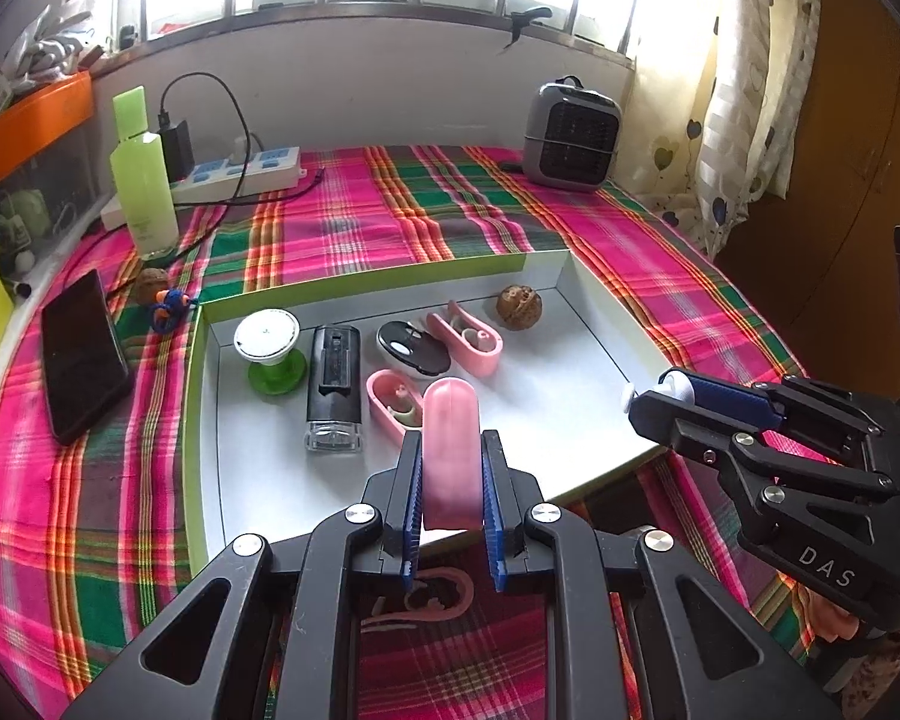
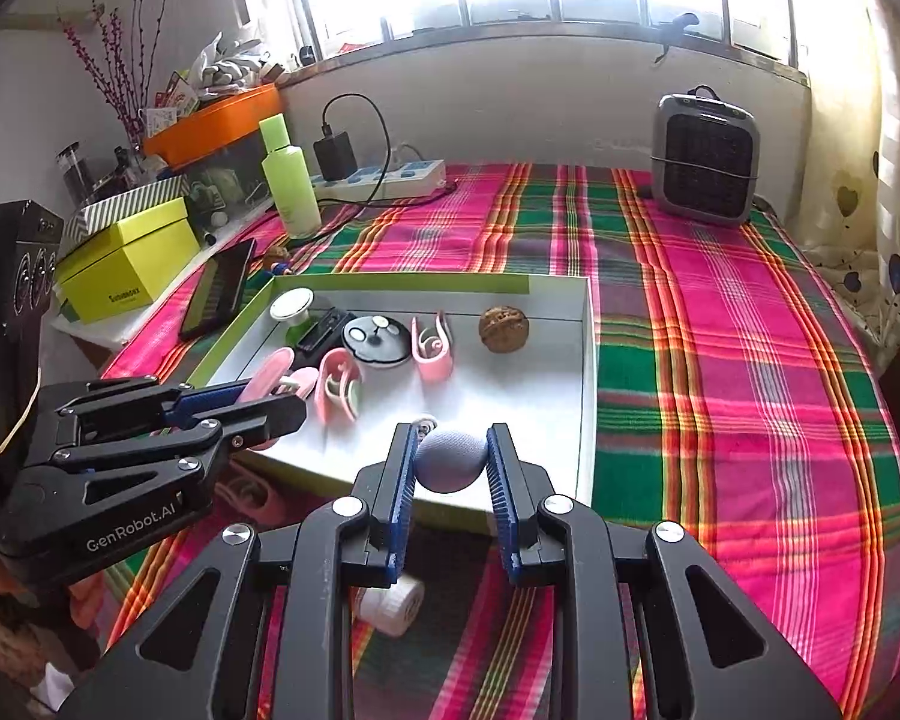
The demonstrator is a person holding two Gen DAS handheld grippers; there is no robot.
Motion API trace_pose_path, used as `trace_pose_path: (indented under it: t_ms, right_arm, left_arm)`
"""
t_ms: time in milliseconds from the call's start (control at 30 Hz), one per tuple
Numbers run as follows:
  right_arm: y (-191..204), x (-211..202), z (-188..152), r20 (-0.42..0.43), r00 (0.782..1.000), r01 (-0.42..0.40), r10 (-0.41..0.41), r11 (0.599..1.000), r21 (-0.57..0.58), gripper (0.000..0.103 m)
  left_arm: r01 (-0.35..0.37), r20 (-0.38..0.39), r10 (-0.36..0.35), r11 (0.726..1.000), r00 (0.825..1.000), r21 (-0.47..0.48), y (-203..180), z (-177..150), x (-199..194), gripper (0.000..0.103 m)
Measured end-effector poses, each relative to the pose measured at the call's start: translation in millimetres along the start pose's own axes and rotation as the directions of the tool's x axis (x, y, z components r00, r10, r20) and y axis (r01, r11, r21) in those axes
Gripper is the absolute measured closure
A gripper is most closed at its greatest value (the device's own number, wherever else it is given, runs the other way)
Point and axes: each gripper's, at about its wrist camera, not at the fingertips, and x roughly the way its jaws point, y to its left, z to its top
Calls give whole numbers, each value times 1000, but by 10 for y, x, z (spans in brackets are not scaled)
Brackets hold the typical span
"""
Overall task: Organize objects
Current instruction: 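Lift the pink cylinder with the left gripper while the right gripper carries the ball over the tray, then lower and open both grippers, releasing the pink cylinder and white ball into the tray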
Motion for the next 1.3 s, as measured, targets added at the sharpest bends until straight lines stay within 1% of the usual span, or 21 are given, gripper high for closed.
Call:
trace_pose_path:
  t_ms: [167, 267, 533, 667, 833, 1300]
  right_arm:
    - [-50, 141, 83, -17, 1000, -3, 3, 1000, 2, 78]
    - [-67, 234, 120, -32, 999, -5, 5, 1000, 0, 78]
    - [-103, 413, 210, -54, 999, 3, -4, 1000, -5, 78]
    - [-133, 492, 238, -65, 998, 16, -17, 1000, -14, 78]
    - [-191, 585, 248, -85, 996, 23, -24, 1000, -12, 78]
    - [-195, 693, 290, -95, 995, 31, -34, 999, -37, 78]
  left_arm:
    - [-4, 2, 4, 1000, 1000, -12, 48, 63, 64, 87]
    - [-6, 0, 6, 1000, 1000, 4, 22, 84, 100, 87]
    - [3, -9, -3, 1000, 1000, 12, -26, 169, 225, 87]
    - [17, -27, -17, 1000, 999, -5, -27, 194, 302, 87]
    - [17, -42, -17, 1000, 999, 4, -54, 201, 381, 87]
    - [18, -61, -17, 1000, 998, 13, -80, 243, 489, 87]
